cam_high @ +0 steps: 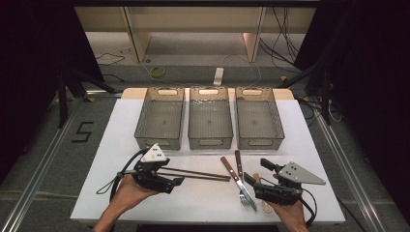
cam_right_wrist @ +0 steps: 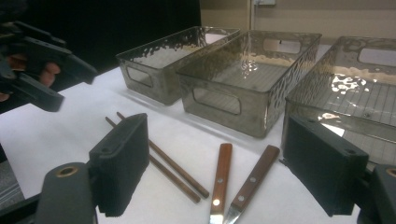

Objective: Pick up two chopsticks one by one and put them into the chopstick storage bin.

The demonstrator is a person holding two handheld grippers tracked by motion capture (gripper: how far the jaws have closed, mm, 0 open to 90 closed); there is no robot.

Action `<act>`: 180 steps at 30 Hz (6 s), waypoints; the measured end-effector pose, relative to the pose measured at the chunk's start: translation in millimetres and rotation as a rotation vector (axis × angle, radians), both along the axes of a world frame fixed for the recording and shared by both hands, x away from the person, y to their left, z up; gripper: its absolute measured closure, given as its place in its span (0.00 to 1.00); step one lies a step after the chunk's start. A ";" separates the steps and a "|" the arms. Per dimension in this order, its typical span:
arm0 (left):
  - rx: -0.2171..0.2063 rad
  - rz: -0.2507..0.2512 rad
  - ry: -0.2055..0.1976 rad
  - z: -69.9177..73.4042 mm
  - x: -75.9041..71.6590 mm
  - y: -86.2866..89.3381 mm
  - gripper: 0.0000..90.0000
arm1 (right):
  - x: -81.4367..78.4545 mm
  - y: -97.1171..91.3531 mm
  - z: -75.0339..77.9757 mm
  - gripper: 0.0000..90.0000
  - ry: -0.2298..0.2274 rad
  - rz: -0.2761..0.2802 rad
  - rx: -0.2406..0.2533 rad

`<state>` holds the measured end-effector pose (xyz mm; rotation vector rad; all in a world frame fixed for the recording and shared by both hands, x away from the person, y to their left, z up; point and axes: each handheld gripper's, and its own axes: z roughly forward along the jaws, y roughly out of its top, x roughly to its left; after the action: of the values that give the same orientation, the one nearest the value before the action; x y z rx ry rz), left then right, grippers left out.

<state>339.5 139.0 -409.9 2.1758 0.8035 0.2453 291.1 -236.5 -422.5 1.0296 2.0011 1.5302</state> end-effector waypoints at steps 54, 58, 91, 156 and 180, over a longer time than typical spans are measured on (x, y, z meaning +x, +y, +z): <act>0.474 -0.228 0.202 -44.9 59.7 -71.8 0.62 | 2.4 1.8 -2.4 0.27 0.031 0.029 -0.033; 0.489 -0.232 0.193 -46.1 60.8 -71.2 0.66 | 2.6 1.7 -2.5 0.27 0.034 0.030 -0.031; 0.595 -0.387 0.194 -49.3 55.9 -69.8 0.90 | 5.5 0.9 -4.0 0.27 0.053 0.017 -0.048; 0.199 -0.028 0.105 39.4 76.5 10.0 0.95 | 5.5 2.6 -5.1 0.27 0.060 0.024 -0.066; 0.090 0.150 0.065 71.8 124.6 50.0 0.95 | 6.4 0.3 -5.3 0.23 0.047 0.017 -0.041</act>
<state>464.1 188.9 -338.0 2.2195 1.0110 0.2928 297.5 -236.2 -427.8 1.0444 2.0694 1.4801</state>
